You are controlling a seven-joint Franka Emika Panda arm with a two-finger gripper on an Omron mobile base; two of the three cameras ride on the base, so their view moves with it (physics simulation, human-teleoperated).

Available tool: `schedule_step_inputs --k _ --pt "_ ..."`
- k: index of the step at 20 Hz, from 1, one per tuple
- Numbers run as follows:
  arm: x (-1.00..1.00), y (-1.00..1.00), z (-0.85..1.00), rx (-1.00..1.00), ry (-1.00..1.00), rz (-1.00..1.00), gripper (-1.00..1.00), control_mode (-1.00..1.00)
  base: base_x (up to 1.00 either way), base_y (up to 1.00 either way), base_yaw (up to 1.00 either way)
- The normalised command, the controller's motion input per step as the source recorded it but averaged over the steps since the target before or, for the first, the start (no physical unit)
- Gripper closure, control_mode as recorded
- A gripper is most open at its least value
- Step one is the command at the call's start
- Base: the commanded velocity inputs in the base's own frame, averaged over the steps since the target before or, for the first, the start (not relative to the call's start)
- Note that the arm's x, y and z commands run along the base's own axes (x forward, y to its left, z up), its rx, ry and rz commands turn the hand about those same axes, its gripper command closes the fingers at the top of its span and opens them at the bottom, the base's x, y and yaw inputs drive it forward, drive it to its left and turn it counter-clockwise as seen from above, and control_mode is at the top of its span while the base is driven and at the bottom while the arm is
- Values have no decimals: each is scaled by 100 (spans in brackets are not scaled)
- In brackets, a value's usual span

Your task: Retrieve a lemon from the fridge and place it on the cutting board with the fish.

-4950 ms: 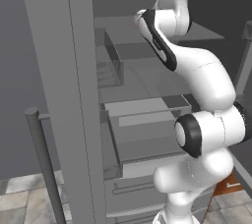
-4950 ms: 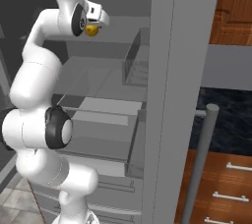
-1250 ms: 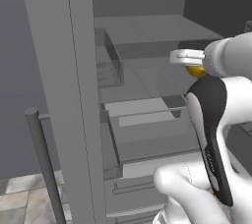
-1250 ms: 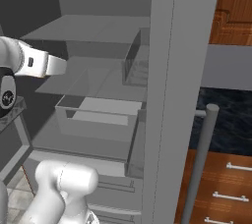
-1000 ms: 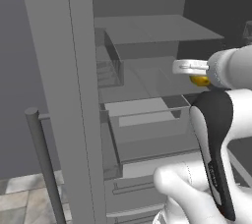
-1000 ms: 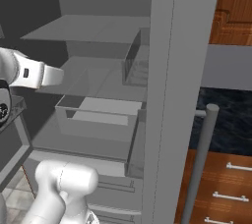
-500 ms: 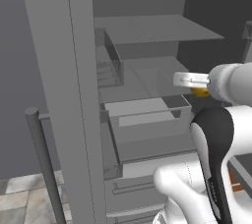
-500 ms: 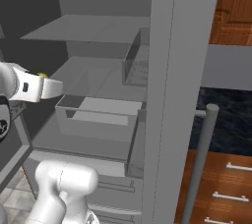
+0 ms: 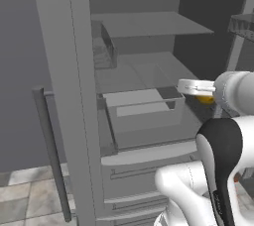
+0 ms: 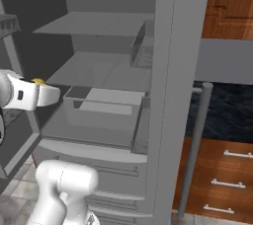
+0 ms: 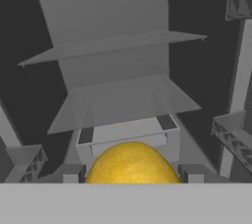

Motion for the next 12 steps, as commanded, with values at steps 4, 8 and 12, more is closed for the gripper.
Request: schedule_step_inputs --k 4,8,12 --pt "0 0 0 0 0 0 100 100 -69 0 0" --pt "0 0 0 0 0 0 100 100 -81 0 0" --pt "0 0 0 0 0 0 100 100 -91 -11 0"
